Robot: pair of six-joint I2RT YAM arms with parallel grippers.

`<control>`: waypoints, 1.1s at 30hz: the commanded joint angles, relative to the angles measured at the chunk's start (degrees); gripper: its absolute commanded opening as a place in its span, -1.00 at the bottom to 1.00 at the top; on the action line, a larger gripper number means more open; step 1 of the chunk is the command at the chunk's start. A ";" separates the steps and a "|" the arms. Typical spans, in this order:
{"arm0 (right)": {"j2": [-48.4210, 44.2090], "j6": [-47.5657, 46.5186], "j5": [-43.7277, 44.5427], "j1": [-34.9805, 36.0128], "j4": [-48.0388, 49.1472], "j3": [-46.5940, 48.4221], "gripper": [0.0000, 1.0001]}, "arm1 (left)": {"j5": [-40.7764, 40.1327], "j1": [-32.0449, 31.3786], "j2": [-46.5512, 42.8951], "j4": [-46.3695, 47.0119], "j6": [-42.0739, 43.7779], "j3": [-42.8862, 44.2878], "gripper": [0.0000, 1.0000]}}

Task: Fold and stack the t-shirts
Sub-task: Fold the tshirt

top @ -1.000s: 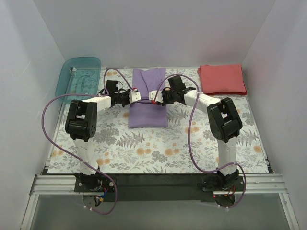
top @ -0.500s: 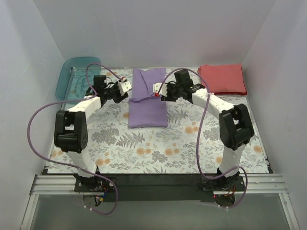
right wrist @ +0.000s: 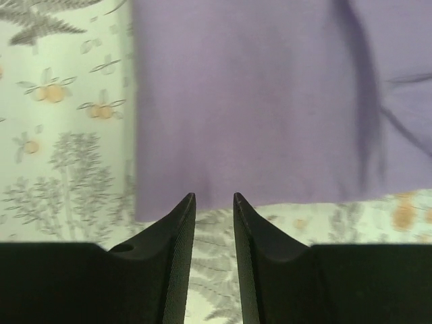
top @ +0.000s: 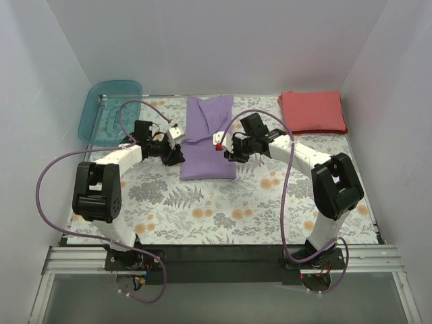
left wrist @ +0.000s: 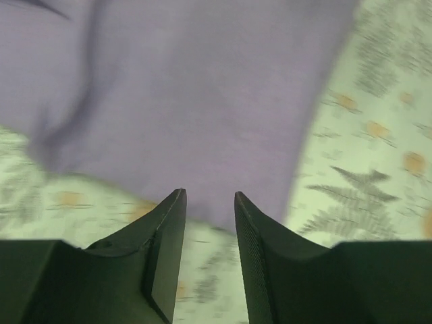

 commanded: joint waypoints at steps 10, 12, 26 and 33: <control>3.67 0.59 -1.08 3.92 1.77 -8.40 -0.26 | -3.33 -9.47 -7.45 3.05 10.16 -14.34 -0.21; 3.93 0.06 -0.37 4.01 2.21 -10.06 -0.24 | -3.95 -9.64 -6.83 3.05 11.91 -14.87 -0.20; 3.93 -1.00 8.33 5.94 5.46 -15.00 -0.54 | -12.48 -10.52 -4.37 6.04 19.74 -20.15 -0.39; 1.39 0.32 10.44 5.94 5.29 -14.03 -0.97 | -11.60 -10.52 -7.00 5.95 19.48 -18.92 -1.00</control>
